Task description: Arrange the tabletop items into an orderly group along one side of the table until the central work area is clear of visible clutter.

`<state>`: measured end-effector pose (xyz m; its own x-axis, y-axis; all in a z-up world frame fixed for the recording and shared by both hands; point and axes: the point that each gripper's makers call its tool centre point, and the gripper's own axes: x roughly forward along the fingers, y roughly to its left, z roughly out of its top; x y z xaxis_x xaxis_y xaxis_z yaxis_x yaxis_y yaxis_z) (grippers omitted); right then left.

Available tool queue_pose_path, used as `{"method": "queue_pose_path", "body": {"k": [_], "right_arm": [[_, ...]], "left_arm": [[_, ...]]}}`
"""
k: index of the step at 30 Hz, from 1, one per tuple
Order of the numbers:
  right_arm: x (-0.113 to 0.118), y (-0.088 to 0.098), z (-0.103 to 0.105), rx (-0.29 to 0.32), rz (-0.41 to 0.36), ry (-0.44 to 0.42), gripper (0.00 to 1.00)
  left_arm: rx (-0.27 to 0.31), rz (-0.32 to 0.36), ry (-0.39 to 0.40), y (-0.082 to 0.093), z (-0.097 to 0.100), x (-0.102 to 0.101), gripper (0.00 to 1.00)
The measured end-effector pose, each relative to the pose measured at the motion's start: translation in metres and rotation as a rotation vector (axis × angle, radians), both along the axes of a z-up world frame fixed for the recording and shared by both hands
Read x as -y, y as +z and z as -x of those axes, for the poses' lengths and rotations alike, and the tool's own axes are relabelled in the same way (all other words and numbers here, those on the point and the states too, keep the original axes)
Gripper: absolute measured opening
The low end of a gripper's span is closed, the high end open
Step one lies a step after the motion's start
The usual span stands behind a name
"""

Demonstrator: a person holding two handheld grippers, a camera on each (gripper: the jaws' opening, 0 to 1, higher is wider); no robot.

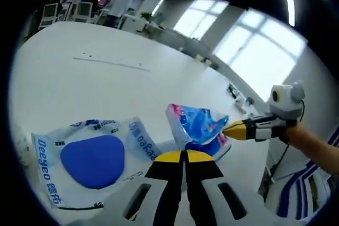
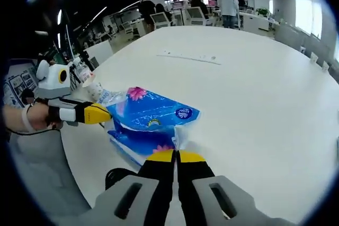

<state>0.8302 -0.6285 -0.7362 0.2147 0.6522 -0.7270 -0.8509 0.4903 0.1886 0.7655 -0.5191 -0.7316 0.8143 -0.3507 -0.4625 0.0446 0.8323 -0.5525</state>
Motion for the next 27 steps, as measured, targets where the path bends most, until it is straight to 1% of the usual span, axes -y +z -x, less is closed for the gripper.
{"method": "queue_pose_path", "body": {"k": [3,6,11,18,19,21,24,27], "right_arm": [[0.007,-0.002,-0.005,0.0,-0.002,-0.018,0.0],[0.013,-0.007,-0.007,-0.005,0.007,-0.028,0.0],[0.022,-0.016,-0.009,-0.023,0.013,-0.046,0.0],[0.023,-0.032,-0.01,-0.05,0.024,-0.053,0.0],[0.024,-0.036,-0.01,-0.062,0.025,-0.057,0.0],[0.024,-0.04,-0.009,-0.068,0.026,-0.057,0.0],[0.024,-0.043,-0.007,-0.073,0.031,-0.055,0.0],[0.025,-0.047,-0.006,-0.08,0.033,-0.059,0.0]], "left_arm": [[-0.003,0.019,-0.001,-0.004,-0.004,0.006,0.0],[-0.01,0.024,-0.013,-0.01,-0.007,0.014,0.0],[-0.018,0.026,-0.019,-0.017,-0.01,0.02,0.0],[-0.059,0.016,-0.024,-0.031,-0.008,0.024,0.0],[-0.061,0.016,-0.022,-0.032,-0.008,0.023,0.0],[-0.064,0.005,-0.02,-0.035,-0.008,0.022,0.0],[-0.087,0.007,-0.019,-0.041,-0.008,0.021,0.0],[-0.093,0.005,-0.024,-0.044,-0.007,0.022,0.0]]}}
